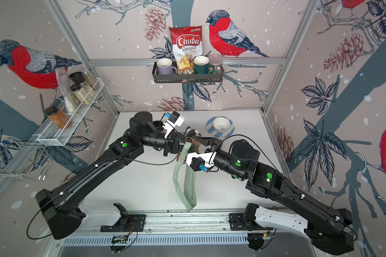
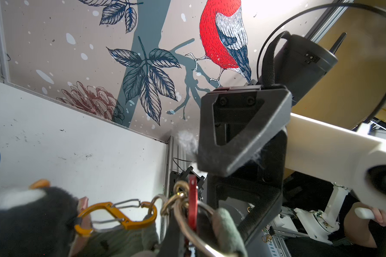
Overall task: Remove the decoration from the bag
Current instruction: Pick up the bag from the center of the board.
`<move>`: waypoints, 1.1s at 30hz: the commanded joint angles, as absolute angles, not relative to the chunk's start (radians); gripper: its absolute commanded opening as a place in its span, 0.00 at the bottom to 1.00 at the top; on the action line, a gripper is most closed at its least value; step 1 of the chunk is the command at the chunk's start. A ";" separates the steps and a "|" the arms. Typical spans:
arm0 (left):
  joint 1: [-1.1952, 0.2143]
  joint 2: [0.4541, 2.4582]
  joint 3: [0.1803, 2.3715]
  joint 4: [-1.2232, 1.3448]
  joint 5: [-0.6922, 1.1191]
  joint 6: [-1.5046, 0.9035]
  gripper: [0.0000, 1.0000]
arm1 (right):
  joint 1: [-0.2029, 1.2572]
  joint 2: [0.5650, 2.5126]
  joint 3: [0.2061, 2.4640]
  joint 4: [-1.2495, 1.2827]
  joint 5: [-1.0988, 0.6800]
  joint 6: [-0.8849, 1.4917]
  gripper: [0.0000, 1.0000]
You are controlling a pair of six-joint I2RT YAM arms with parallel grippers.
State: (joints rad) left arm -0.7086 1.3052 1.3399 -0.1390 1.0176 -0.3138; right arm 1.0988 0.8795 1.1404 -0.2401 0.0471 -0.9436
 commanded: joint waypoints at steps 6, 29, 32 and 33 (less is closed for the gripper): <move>-0.709 1.322 1.373 -0.189 1.016 -0.265 0.00 | 1.107 0.890 1.169 -0.270 -0.039 -0.917 0.39; -0.736 1.279 1.413 -0.294 0.985 -0.197 0.00 | 1.093 0.890 1.201 -0.287 0.048 -0.722 0.41; -0.736 1.275 1.416 -0.305 0.989 -0.187 0.00 | 1.090 0.904 1.226 -0.323 0.035 -0.700 0.38; -0.736 1.272 1.417 -0.312 0.990 -0.179 0.00 | 1.087 0.909 1.238 -0.340 0.021 -0.692 0.37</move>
State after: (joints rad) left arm -0.7303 1.2842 1.4033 -0.3107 0.9634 -0.2142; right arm 1.0924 0.9005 1.2160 -0.3088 0.0185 -0.7486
